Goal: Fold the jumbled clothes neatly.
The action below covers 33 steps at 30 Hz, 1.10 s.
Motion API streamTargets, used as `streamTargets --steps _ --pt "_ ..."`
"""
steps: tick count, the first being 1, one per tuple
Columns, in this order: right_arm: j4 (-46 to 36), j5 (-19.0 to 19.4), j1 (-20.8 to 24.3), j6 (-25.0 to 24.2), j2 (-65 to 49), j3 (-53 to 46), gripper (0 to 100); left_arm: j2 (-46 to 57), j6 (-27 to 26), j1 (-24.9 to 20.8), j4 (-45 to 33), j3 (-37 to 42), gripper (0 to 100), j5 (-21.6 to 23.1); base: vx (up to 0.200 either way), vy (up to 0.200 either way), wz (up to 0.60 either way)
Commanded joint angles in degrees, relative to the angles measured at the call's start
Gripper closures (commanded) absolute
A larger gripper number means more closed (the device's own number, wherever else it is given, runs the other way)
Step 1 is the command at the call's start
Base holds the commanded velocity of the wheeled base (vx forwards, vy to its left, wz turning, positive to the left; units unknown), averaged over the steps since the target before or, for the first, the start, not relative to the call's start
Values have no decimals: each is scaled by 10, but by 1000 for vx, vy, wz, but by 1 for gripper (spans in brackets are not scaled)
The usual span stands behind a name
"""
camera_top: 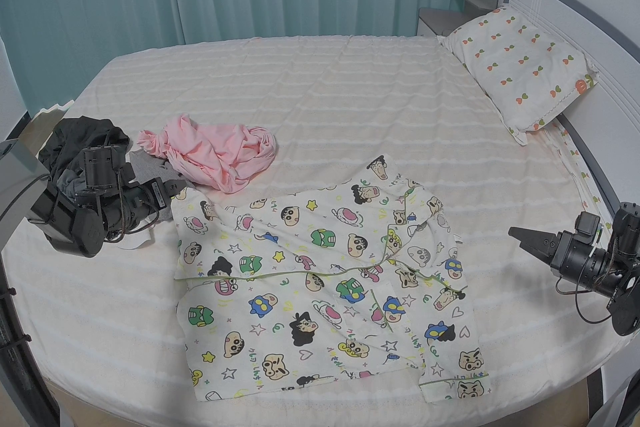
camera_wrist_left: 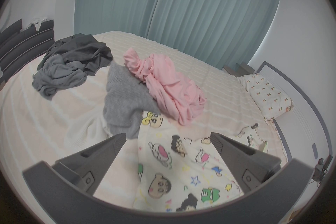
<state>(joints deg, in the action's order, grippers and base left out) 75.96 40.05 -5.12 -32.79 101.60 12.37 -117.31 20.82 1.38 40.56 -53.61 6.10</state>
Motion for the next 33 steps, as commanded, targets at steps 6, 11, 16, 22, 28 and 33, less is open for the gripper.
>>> streamTargets --steps 6,11,16,22,28,33 --pt "1 0 -1 0 -16 -3 0 101 2 -99 91 272 0 5 0 0 0" --pt "1 0 0 0 -18 -5 0 111 23 -163 115 387 0 3 0 0 0" --pt "1 0 0 0 -23 -5 0 106 65 -185 116 458 0 5 0 0 0" --pt "1 0 0 0 -29 -5 0 74 62 -195 116 514 0 16 0 0 0" --pt "1 0 0 0 -29 -5 0 16 68 -195 126 513 0 15 0 0 0" --pt "1 0 -1 0 -29 -4 0 -3 109 -213 167 510 0 16 0 0 0"
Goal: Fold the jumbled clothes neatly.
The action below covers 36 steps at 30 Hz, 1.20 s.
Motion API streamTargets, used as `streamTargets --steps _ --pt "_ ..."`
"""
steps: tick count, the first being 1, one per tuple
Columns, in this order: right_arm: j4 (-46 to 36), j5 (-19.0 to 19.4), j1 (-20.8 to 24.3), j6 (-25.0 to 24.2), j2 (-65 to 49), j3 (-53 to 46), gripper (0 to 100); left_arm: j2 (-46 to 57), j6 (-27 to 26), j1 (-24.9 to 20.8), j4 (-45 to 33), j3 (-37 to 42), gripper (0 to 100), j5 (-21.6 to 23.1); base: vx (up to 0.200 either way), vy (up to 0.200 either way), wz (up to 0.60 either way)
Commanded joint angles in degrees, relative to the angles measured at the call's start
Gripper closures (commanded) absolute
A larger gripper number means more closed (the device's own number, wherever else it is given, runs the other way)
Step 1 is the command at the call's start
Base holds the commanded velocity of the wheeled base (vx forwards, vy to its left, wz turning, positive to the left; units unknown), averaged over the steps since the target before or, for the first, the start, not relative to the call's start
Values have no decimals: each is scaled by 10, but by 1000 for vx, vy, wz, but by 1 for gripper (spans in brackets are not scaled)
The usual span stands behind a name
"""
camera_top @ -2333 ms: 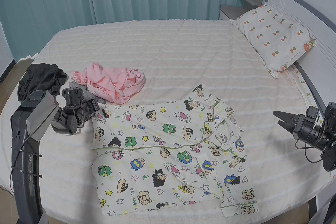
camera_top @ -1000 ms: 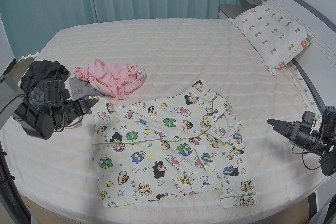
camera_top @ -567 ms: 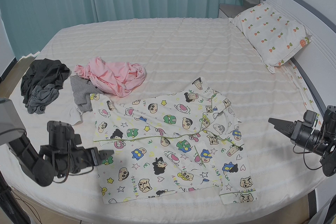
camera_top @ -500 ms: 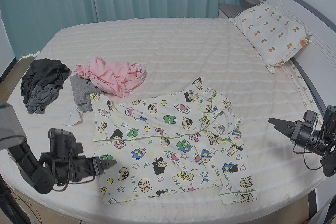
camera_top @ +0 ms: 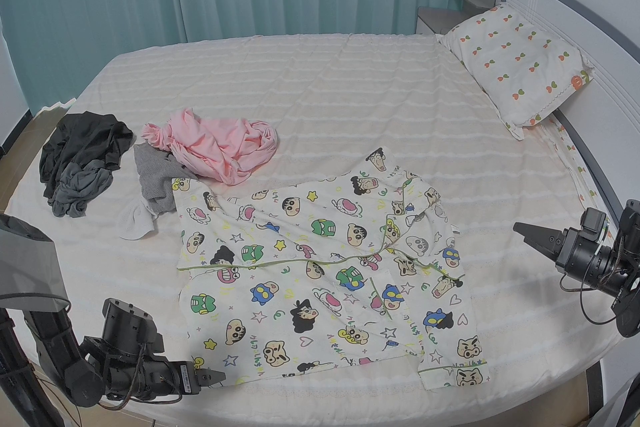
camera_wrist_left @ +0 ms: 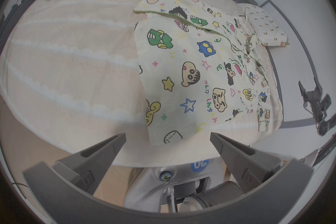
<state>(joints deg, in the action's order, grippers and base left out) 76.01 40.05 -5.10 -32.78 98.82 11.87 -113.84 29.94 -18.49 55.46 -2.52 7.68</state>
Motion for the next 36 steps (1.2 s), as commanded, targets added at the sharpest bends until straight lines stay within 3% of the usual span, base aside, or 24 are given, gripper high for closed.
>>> streamTargets --steps 1,14,22,23,33,36 --pt "0 0 -1 0 -1 1 0 -46 25 -21 28 -1 0 1 0 0 0" --pt "0 0 -2 0 -7 1 0 -193 34 -31 214 2 0 -78 0 0 0" --pt "0 0 -2 -1 -10 1 0 -208 50 -59 241 2 0 -88 0 0 0" --pt "0 0 -2 -1 -10 1 0 -208 50 -61 241 2 100 -91 0 0 0" --pt "0 0 -2 0 -8 0 0 -202 52 -61 252 25 100 -153 0 0 0" --pt "0 0 -2 0 -3 0 0 -194 74 -59 252 25 100 -175 0 0 0"
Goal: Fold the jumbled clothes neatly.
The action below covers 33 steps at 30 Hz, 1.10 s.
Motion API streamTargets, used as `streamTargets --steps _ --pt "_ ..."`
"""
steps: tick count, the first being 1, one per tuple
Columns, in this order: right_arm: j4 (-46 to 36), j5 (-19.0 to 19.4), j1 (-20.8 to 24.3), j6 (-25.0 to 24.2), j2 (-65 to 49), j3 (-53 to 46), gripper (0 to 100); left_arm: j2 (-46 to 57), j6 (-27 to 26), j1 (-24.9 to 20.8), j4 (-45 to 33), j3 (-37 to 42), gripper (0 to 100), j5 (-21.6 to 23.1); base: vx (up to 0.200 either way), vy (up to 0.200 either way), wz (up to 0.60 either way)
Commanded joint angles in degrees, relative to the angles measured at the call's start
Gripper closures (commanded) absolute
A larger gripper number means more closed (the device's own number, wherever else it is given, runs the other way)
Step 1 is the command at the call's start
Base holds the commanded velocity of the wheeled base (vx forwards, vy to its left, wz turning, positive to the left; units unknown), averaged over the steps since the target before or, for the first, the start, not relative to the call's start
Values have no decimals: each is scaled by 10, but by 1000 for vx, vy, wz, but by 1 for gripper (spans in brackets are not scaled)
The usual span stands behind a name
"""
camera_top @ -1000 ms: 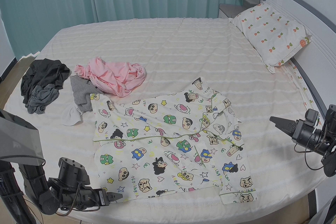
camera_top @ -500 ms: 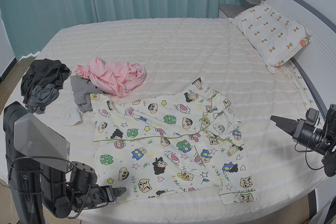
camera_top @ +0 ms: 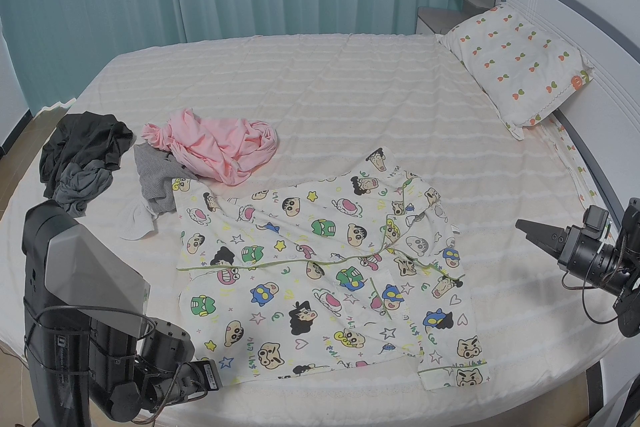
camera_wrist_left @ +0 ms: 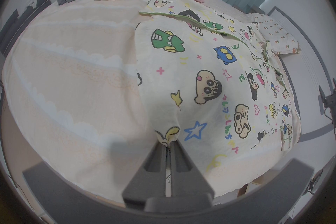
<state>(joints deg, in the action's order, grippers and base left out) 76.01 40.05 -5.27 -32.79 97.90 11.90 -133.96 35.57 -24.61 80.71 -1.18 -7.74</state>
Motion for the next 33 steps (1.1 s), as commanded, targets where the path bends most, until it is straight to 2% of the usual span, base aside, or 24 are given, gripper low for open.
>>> streamTargets --steps 1,5,9,10,17,20,27,33 --pt "0 0 0 0 6 0 0 8 21 3 -1 12 100 -29 0 0 0" --pt "0 0 1 0 4 -1 0 23 20 6 -21 12 100 -33 0 0 0" --pt "0 0 1 0 4 -2 0 68 13 6 -81 12 100 -31 0 0 0" --pt "0 1 1 0 4 -2 0 107 4 6 -131 12 100 -30 0 0 0" --pt "-1 1 2 0 5 -3 0 210 -5 14 -266 11 100 -16 0 0 0" --pt "-1 1 2 0 4 -3 0 237 -30 30 -323 11 100 -7 0 0 0" --pt "-2 1 3 0 6 -3 0 265 -73 85 -373 11 100 7 0 0 0" --pt "-4 1 3 0 20 -2 0 273 -81 91 -398 11 100 23 0 0 0"
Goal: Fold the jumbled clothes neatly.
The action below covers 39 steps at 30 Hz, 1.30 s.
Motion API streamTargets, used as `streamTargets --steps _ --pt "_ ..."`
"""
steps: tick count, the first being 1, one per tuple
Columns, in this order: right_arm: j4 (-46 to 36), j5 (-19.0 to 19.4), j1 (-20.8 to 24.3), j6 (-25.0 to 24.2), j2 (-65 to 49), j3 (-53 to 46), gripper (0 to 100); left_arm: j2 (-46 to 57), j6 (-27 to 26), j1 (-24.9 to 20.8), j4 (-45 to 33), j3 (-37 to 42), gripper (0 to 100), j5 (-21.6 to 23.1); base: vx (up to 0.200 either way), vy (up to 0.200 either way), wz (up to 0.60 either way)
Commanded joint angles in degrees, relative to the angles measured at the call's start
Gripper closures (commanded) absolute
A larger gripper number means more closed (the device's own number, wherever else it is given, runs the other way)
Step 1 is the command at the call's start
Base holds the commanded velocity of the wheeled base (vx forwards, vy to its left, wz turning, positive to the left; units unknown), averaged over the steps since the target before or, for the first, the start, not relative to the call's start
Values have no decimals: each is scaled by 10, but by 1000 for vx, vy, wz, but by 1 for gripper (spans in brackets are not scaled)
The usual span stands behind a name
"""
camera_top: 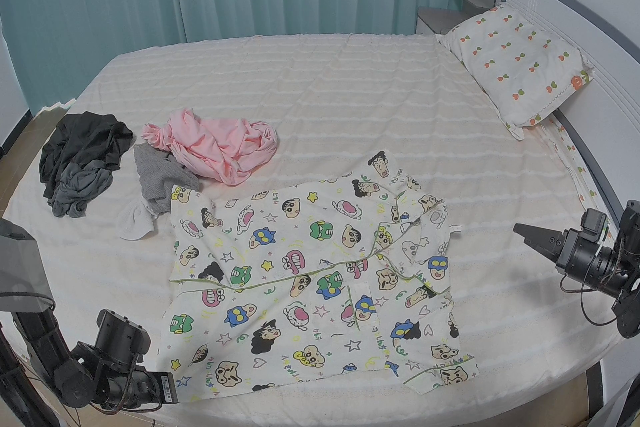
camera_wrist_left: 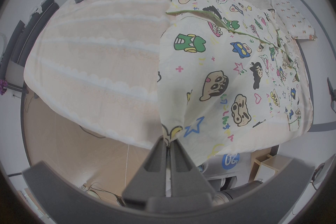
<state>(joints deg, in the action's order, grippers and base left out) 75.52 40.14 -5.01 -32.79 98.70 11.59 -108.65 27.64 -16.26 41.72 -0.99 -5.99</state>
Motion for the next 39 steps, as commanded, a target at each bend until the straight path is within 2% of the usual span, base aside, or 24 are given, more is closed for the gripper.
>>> streamTargets --steps 1,5,11,25,26,28,32,34,35,36,39 --pt "1 0 0 0 14 1 0 20 -1 9 -9 9 100 8 0 0 0" --pt "1 0 0 1 18 1 0 30 -6 33 -10 9 100 8 0 0 0" --pt "0 0 6 1 21 0 0 44 -63 89 -56 9 100 27 0 0 0" --pt "0 -2 33 13 71 0 0 34 -86 142 -61 8 100 35 0 0 0" --pt "1 -2 35 14 77 0 0 34 -94 149 -61 8 0 35 0 0 0" --pt "3 -2 39 14 84 0 0 33 -101 158 -61 8 0 36 0 0 0" --pt "4 -5 47 14 117 12 0 33 -110 185 -59 8 0 77 0 0 0" --pt "6 -5 51 12 134 29 0 34 -111 192 -58 9 0 88 0 0 0" --pt "4 -9 63 6 157 69 0 40 -110 197 -51 9 0 99 0 0 0" --pt "3 -16 67 4 167 84 0 45 -108 200 -45 9 0 105 0 0 0" --pt "-3 -75 102 -21 210 158 0 83 -101 228 -11 10 0 152 0 0 0"
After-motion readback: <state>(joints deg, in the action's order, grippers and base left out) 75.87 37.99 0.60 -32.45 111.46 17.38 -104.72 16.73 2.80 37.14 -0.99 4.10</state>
